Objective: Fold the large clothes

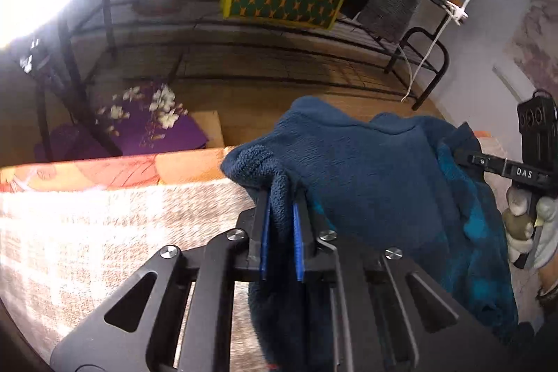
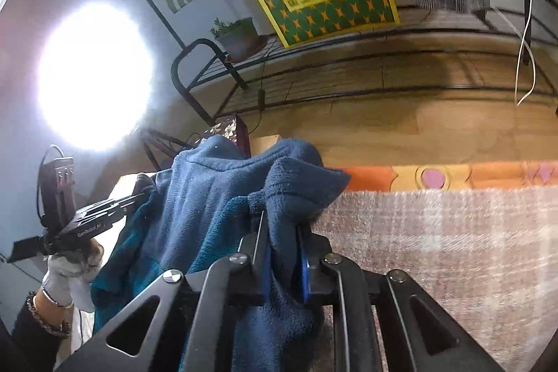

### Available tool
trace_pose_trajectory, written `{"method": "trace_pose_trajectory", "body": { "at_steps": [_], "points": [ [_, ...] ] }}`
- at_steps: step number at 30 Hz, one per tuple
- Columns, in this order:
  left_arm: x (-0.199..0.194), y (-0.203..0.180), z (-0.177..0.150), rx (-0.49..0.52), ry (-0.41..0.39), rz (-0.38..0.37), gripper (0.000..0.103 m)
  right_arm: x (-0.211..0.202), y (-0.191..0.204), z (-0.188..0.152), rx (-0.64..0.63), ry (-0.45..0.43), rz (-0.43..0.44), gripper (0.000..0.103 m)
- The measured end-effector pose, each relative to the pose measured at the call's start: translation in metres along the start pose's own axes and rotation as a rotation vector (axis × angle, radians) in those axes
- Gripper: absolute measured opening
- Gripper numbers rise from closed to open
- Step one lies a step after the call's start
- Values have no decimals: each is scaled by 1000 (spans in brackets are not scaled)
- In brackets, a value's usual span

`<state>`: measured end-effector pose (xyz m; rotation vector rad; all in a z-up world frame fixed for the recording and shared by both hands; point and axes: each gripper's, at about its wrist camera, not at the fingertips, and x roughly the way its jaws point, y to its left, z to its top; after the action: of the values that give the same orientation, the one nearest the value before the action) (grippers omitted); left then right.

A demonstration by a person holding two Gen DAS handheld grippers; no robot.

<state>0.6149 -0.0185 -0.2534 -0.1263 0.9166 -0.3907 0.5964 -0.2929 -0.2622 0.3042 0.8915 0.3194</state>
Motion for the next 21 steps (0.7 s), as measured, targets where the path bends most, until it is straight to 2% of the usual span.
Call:
{"method": "trace_pose_trajectory", "body": {
  "at_steps": [6, 10, 21],
  "points": [
    [-29, -8, 2, -37, -67, -24, 6, -40, 15, 10, -45, -68, 35, 8],
    [-60, -19, 5, -25, -111, -38, 6, -68, 33, 11, -99, -95, 47, 8],
    [-148, -47, -11, -1, -211, -68, 5, -135, 92, -6, -223, -127, 56, 7]
  ]
}}
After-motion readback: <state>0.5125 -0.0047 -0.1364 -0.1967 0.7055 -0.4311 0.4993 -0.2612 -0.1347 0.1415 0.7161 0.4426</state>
